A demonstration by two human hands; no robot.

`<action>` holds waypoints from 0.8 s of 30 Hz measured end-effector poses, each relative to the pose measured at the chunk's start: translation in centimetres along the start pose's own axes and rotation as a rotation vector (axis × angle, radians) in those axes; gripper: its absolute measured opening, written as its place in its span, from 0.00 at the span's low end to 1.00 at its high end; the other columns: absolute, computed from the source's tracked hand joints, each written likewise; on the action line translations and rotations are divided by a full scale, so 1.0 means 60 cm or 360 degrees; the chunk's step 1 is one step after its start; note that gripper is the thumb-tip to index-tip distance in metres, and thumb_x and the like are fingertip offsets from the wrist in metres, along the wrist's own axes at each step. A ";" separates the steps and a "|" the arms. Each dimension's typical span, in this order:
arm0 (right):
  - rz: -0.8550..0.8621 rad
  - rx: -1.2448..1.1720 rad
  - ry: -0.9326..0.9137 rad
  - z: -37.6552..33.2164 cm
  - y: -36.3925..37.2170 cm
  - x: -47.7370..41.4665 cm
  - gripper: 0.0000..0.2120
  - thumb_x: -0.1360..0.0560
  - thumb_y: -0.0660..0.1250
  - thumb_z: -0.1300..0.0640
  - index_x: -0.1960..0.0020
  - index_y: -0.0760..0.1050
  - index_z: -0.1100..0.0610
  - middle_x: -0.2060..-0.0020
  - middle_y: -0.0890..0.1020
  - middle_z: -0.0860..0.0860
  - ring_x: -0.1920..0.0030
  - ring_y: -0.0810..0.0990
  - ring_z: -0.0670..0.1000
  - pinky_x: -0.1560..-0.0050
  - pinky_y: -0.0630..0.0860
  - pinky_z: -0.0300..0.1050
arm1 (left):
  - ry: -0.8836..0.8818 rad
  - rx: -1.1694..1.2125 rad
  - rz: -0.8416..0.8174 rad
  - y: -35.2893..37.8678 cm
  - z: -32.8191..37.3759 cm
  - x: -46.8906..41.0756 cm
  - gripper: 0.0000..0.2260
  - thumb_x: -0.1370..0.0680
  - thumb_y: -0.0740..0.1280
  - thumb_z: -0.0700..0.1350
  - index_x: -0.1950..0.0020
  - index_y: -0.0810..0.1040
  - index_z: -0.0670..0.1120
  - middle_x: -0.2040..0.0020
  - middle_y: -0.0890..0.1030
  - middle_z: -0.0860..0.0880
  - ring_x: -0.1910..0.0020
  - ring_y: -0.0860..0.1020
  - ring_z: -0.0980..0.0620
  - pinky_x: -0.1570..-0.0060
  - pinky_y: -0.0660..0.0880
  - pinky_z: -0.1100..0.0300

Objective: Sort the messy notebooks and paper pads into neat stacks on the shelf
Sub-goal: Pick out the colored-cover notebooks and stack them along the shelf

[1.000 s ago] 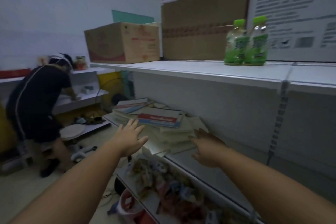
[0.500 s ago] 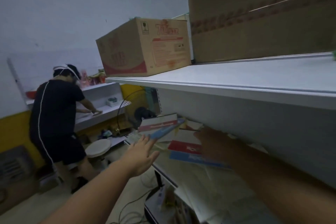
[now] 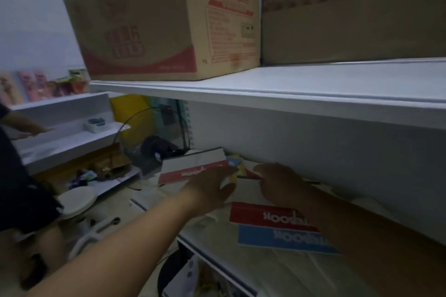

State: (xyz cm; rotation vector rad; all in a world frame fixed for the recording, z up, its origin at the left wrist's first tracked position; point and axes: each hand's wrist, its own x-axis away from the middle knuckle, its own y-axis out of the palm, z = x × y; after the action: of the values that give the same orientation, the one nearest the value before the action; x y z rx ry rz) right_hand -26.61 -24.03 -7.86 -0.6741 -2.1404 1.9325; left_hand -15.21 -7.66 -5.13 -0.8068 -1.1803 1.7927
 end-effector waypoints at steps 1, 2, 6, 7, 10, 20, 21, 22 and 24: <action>0.0020 0.0027 0.0077 0.005 0.003 0.001 0.17 0.22 0.58 0.57 0.33 0.70 0.58 0.37 0.74 0.56 0.39 0.73 0.56 0.39 0.71 0.48 | 0.0075 0.0102 -0.0047 0.007 0.000 -0.017 0.20 0.19 0.58 0.54 0.27 0.62 0.58 0.26 0.65 0.54 0.29 0.66 0.51 0.36 0.64 0.61; 0.0044 0.0046 0.0158 0.011 0.005 0.004 0.19 0.21 0.58 0.57 0.31 0.68 0.58 0.35 0.73 0.56 0.37 0.72 0.55 0.38 0.69 0.47 | 0.0144 0.0186 -0.0118 0.013 -0.005 -0.034 0.19 0.19 0.58 0.53 0.28 0.64 0.59 0.29 0.67 0.55 0.31 0.68 0.51 0.39 0.66 0.62; 0.0148 -0.0020 0.0442 0.025 0.008 0.032 0.18 0.20 0.57 0.58 0.31 0.70 0.56 0.34 0.73 0.53 0.35 0.70 0.51 0.38 0.62 0.37 | 0.0433 0.0210 -0.0373 0.020 -0.030 -0.093 0.16 0.20 0.60 0.52 0.32 0.71 0.61 0.33 0.73 0.56 0.39 0.74 0.55 0.43 0.72 0.64; 0.0211 -0.0029 0.0522 0.023 0.005 0.045 0.17 0.21 0.58 0.59 0.33 0.71 0.57 0.35 0.74 0.54 0.36 0.70 0.52 0.37 0.61 0.37 | 0.0504 0.0169 -0.0399 0.020 -0.031 -0.109 0.16 0.20 0.61 0.51 0.31 0.71 0.57 0.31 0.72 0.54 0.36 0.73 0.54 0.42 0.69 0.67; 0.0605 -0.0124 0.0656 0.003 0.004 0.090 0.12 0.25 0.64 0.62 0.44 0.78 0.64 0.45 0.79 0.60 0.42 0.75 0.59 0.36 0.68 0.49 | 0.0622 0.0111 -0.0458 0.019 -0.018 -0.139 0.24 0.21 0.64 0.52 0.27 0.65 0.48 0.27 0.66 0.49 0.30 0.67 0.52 0.36 0.62 0.65; 0.0155 -0.0180 0.1736 -0.141 -0.012 0.216 0.13 0.22 0.58 0.51 0.61 0.73 0.56 0.61 0.81 0.52 0.63 0.75 0.50 0.70 0.65 0.39 | 0.0924 -0.0100 -0.0438 0.031 0.008 -0.165 0.33 0.31 0.74 0.55 0.31 0.70 0.41 0.32 0.72 0.44 0.35 0.72 0.46 0.38 0.71 0.55; 0.0052 -0.0240 0.1789 -0.151 -0.008 0.216 0.13 0.22 0.58 0.50 0.61 0.73 0.56 0.65 0.81 0.50 0.65 0.76 0.49 0.71 0.66 0.38 | 0.0923 -0.0074 -0.0447 0.024 0.010 -0.168 0.30 0.31 0.75 0.53 0.35 0.72 0.40 0.35 0.74 0.44 0.38 0.74 0.46 0.41 0.73 0.55; 0.0039 -0.0384 0.1827 -0.161 -0.004 0.215 0.14 0.22 0.58 0.49 0.62 0.73 0.56 0.70 0.80 0.48 0.69 0.77 0.47 0.72 0.66 0.38 | 0.0875 -0.0003 -0.0518 0.018 0.007 -0.174 0.28 0.31 0.76 0.50 0.36 0.73 0.39 0.37 0.76 0.44 0.40 0.75 0.46 0.43 0.74 0.55; 0.0221 -0.0980 0.1951 -0.183 0.004 0.205 0.15 0.21 0.58 0.48 0.62 0.73 0.54 0.76 0.78 0.48 0.78 0.76 0.43 0.78 0.66 0.35 | 0.0674 0.0336 -0.0882 -0.002 -0.009 -0.185 0.28 0.32 0.77 0.46 0.35 0.74 0.40 0.40 0.77 0.43 0.42 0.76 0.45 0.43 0.76 0.53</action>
State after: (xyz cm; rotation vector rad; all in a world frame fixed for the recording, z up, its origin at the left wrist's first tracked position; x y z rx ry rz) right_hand -32.73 -8.77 -8.58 -1.5756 -1.7306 0.4475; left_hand -9.66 -17.26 -4.42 -0.6164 -0.8137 1.1907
